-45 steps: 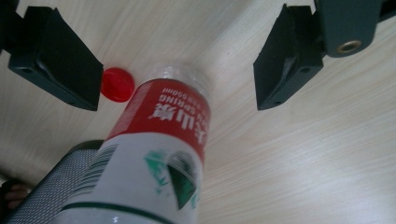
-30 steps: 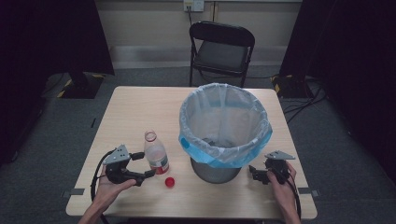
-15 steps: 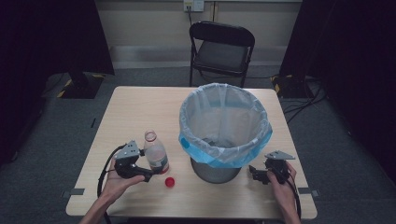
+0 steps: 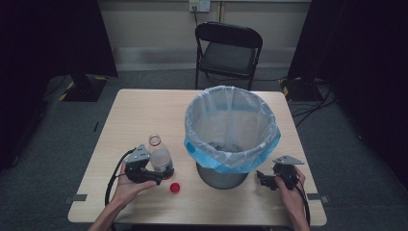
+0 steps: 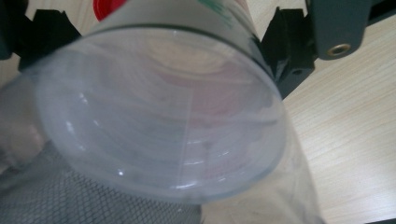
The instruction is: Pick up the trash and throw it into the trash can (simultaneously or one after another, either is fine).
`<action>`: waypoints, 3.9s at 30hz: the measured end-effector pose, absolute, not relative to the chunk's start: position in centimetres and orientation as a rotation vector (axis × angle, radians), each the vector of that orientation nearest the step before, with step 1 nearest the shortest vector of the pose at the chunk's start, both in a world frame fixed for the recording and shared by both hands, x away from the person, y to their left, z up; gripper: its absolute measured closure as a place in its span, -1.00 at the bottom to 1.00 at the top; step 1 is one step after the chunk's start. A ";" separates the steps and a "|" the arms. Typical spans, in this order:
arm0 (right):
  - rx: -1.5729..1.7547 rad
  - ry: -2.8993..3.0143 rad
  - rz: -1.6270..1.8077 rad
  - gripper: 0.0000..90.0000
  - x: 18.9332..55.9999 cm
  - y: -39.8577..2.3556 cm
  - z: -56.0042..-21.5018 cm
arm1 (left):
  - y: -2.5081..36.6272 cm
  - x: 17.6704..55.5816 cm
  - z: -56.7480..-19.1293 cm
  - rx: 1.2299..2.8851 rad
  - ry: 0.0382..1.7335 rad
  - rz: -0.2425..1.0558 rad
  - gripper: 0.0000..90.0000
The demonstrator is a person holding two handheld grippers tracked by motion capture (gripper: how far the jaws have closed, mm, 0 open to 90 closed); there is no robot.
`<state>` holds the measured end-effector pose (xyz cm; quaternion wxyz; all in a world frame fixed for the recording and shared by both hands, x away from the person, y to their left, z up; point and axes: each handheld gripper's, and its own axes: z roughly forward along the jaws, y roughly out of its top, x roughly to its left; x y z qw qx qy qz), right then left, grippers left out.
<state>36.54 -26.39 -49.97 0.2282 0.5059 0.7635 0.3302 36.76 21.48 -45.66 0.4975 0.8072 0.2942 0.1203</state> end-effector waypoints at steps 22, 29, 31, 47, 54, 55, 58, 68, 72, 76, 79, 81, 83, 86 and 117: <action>1.393 2.103 0.909 -0.73 36.5 -26.4 -50.0 | 21.7 36.7 -45.3 1.898 0.723 0.303 -0.36; 1.393 2.101 0.909 -0.73 36.5 -26.4 -50.0 | 22.4 36.7 -44.8 1.850 0.753 0.281 -0.36; 1.393 2.103 0.909 -0.73 36.5 -26.4 -50.0 | 22.5 36.8 -44.6 1.835 0.747 0.267 -0.36; 1.386 2.112 0.911 -0.74 36.6 -26.5 -50.0 | 23.7 36.4 -41.8 1.762 0.703 0.269 -0.36; 1.388 2.112 0.911 -0.74 36.6 -26.4 -50.0 | 24.2 36.5 -40.0 1.716 0.683 0.282 -0.35; 1.388 2.112 0.911 -0.74 36.6 -26.4 -50.0 | 24.3 36.6 -39.7 1.709 0.676 0.286 -0.35; 1.388 2.112 0.911 -0.74 36.6 -26.5 -50.0 | 24.2 36.7 -39.2 1.690 0.673 0.282 -0.35; 1.387 2.112 0.911 -0.74 36.6 -26.5 -50.0 | 23.8 37.4 -36.7 1.677 0.629 0.334 -0.36; 1.388 2.111 0.911 -0.74 36.6 -26.4 -50.0 | 23.7 37.8 -35.4 1.662 0.627 0.353 -0.36; 1.388 2.111 0.911 -0.74 36.6 -26.4 -50.0 | 23.6 38.0 -34.4 1.644 0.611 0.360 -0.36; 1.388 2.112 0.911 -0.74 36.6 -26.4 -50.0 | 23.5 38.0 -34.0 1.632 0.605 0.349 -0.36; 1.388 2.112 0.911 -0.74 36.6 -26.4 -50.0 | 23.3 38.1 -33.5 1.624 0.598 0.348 -0.36; 1.388 2.112 0.911 -0.74 36.6 -26.5 -50.0 | 23.1 38.2 -32.9 1.617 0.589 0.357 -0.36; 1.387 2.112 0.911 -0.74 36.6 -26.5 -50.0 | 23.1 38.3 -32.1 1.595 0.594 0.356 -0.36; 1.388 2.111 0.910 -0.74 36.6 -26.4 -50.0 | 21.3 38.6 -25.6 1.476 0.524 0.379 -0.36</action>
